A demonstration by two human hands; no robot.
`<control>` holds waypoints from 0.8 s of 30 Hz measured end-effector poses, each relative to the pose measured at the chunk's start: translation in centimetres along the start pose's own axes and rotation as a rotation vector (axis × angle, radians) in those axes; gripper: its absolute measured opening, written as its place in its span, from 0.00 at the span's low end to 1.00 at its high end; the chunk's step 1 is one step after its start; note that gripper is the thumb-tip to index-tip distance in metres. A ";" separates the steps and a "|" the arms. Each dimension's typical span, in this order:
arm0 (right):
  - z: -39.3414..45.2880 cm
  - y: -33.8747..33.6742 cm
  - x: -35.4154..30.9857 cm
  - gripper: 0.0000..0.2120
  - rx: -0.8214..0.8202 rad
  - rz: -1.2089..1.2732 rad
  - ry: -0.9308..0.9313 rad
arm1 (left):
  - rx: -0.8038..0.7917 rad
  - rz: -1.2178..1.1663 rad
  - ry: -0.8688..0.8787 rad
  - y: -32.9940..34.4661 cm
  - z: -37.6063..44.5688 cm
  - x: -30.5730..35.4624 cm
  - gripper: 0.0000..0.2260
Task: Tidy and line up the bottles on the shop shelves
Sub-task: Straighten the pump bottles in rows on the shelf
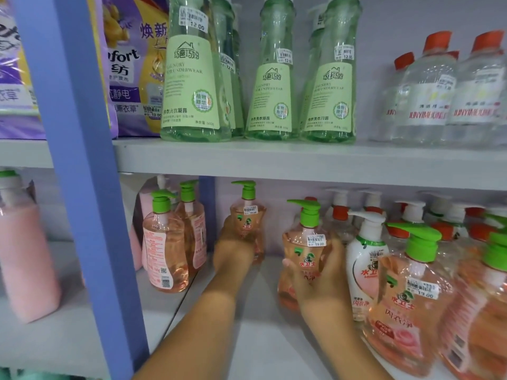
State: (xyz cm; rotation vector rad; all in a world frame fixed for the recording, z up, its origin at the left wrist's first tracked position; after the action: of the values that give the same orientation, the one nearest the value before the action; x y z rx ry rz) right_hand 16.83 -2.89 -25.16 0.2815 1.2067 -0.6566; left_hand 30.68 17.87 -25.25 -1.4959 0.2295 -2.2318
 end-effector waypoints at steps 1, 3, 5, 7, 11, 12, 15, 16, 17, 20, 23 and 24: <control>0.0 0.1 0.0 0.37 -0.018 0.019 -0.004 | -0.005 0.044 0.011 0.0 0.2 -0.3 0.12; -0.1 0.3 -0.1 0.41 -0.047 0.069 0.000 | -0.008 0.157 0.059 0.4 0.5 -0.8 0.22; -0.2 0.9 0.1 0.42 -0.080 0.094 0.014 | -0.004 0.290 0.066 0.9 0.3 -1.4 0.30; -0.5 2.1 0.1 0.42 -0.138 0.059 0.033 | 0.022 0.333 0.068 1.0 0.0 -1.2 0.35; -0.1 5.6 -0.8 0.50 -0.269 -0.063 0.039 | 0.023 0.427 0.136 1.3 0.2 -0.3 0.36; 0.1 6.3 -1.2 0.52 -0.279 -0.089 0.053 | 0.010 0.446 0.127 1.3 0.4 -0.5 0.36; 0.6 7.9 -2.0 0.51 -0.249 -0.142 0.054 | 0.012 0.365 0.112 0.9 1.0 -1.8 0.34; 0.6 8.2 -2.1 0.50 -0.221 -0.156 0.053 | 0.027 0.294 0.094 0.6 1.1 -2.0 0.31; 0.6 8.3 -2.3 0.49 -0.192 -0.162 0.053 | 0.052 0.204 0.084 0.4 1.1 -2.0 0.28; 0.5 8.8 -2.1 0.46 -0.143 -0.181 0.055 | 0.167 0.035 0.103 -1.0 0.1 -1.3 0.26; 0.5 8.8 -2.3 0.46 -0.114 -0.200 0.043 | 0.157 0.049 0.093 -1.2 -0.3 -1.6 0.22; 0.6 8.8 -2.6 0.46 -0.108 -0.213 0.034 | 0.144 0.034 0.070 -1.2 -0.3 -1.8 0.21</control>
State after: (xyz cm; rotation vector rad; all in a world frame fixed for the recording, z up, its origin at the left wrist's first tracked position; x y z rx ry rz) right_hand 22.09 4.53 -23.81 0.0738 1.3112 -0.7700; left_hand 30.63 19.73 -26.39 -1.3305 0.1116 -2.2255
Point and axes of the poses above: each hand's wrist, its own z-axis towards the middle knuckle, its own y-axis out of the palm, x = y × z, the point moved 10 cm from there along z, towards the middle knuckle, and after that the axes turned 11 degrees about y, right-handed, at the moved point
